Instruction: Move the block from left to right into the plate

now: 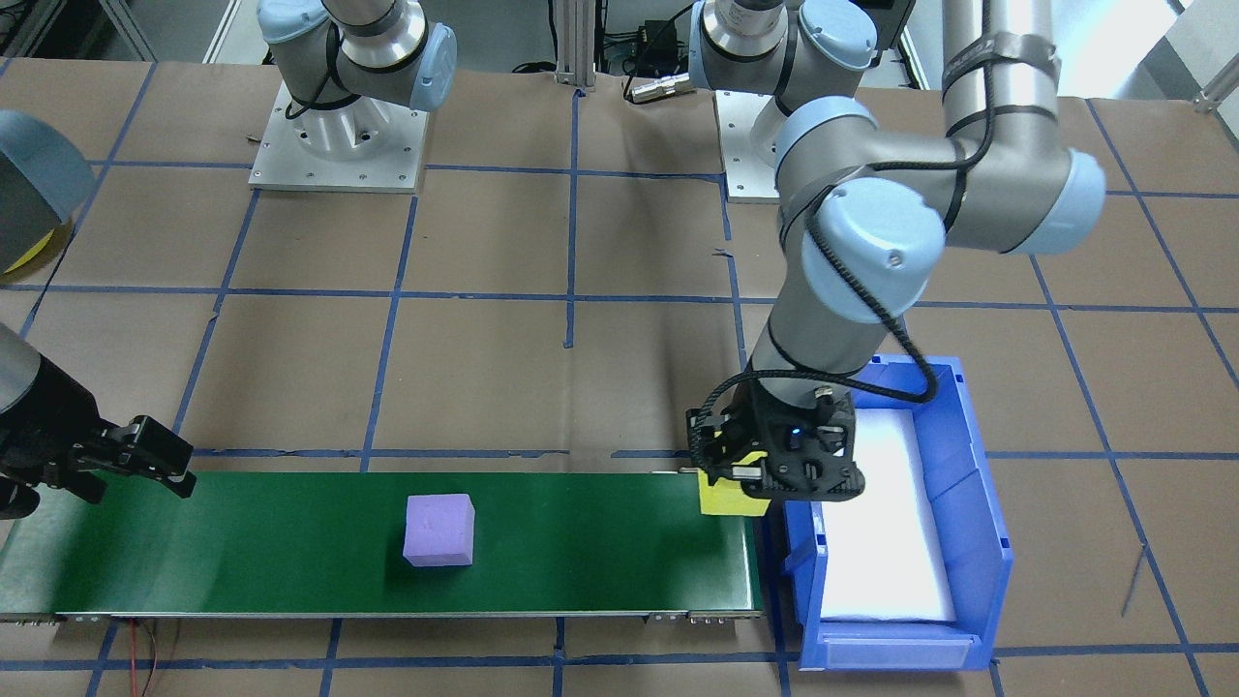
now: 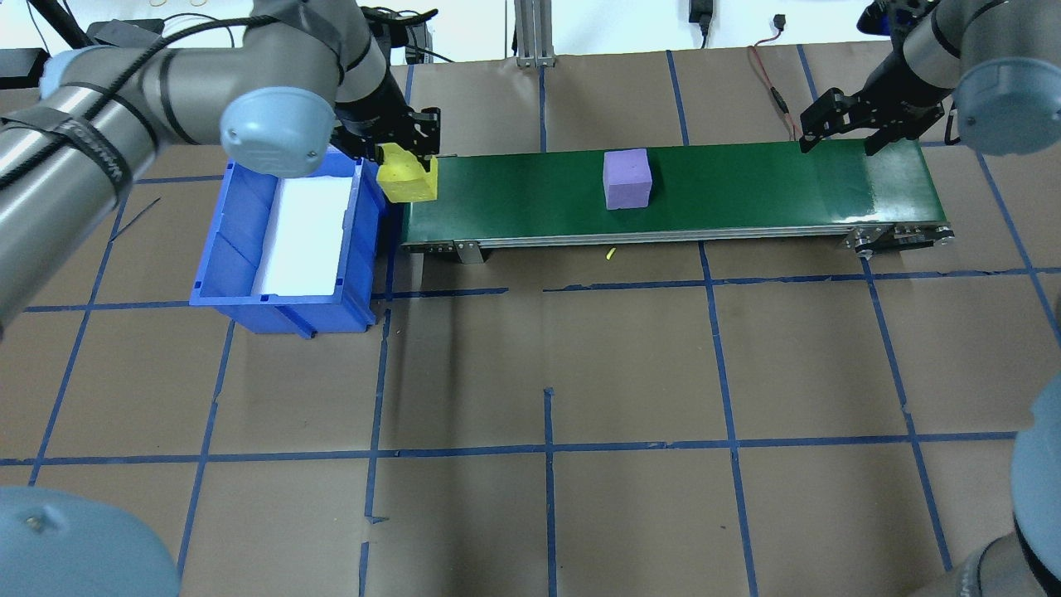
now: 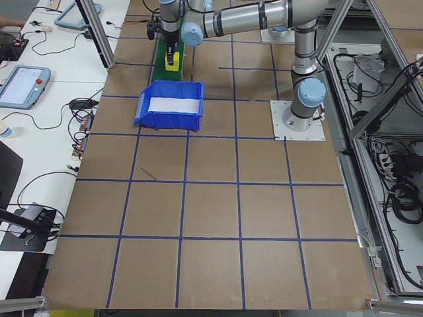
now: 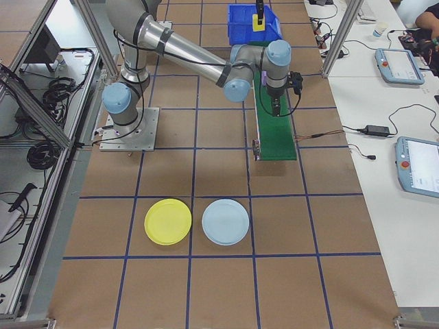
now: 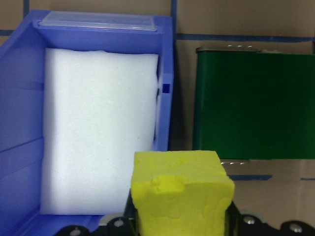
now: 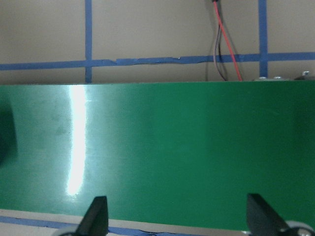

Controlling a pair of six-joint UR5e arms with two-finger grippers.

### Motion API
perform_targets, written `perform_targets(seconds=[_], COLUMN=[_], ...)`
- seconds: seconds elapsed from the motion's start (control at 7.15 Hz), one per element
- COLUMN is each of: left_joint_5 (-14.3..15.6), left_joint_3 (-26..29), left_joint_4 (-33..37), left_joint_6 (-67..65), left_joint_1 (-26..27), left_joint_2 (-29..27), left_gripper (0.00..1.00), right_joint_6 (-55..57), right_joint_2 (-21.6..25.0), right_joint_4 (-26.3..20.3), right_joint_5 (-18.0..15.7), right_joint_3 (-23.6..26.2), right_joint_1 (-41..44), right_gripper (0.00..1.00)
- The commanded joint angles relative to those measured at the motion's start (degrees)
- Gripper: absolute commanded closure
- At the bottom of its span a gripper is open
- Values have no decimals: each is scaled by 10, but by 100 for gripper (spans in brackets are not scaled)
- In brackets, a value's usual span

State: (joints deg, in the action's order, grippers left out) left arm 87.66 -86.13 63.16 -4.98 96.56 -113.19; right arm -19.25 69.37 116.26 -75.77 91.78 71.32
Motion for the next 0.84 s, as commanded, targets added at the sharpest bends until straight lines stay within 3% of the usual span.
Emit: perform_targets(seconds=[0.0,0.14,0.28,0.7], left_joint_5=[1,5,8,8], left_joint_3=[-9,2,3,1], left_joint_4=[-26,-26,-26,-65], left_joint_6=[1,2,-10,-22], left_joint_1=[21,21,21,21], left_joint_2=[-26,-33,-33,-51], left_gripper=[73,72,71,69], right_joint_6=[-40,-62,-67,-60], right_joint_2=[-20,-28,-39,-42], right_joint_4=[-54,-54,-54,-54], right_joint_5=[115,127,165,165], right_joint_3=[1,-1,2,2], right_joint_1=[-17,-17,-17,-20], right_gripper=[1,2,2,1])
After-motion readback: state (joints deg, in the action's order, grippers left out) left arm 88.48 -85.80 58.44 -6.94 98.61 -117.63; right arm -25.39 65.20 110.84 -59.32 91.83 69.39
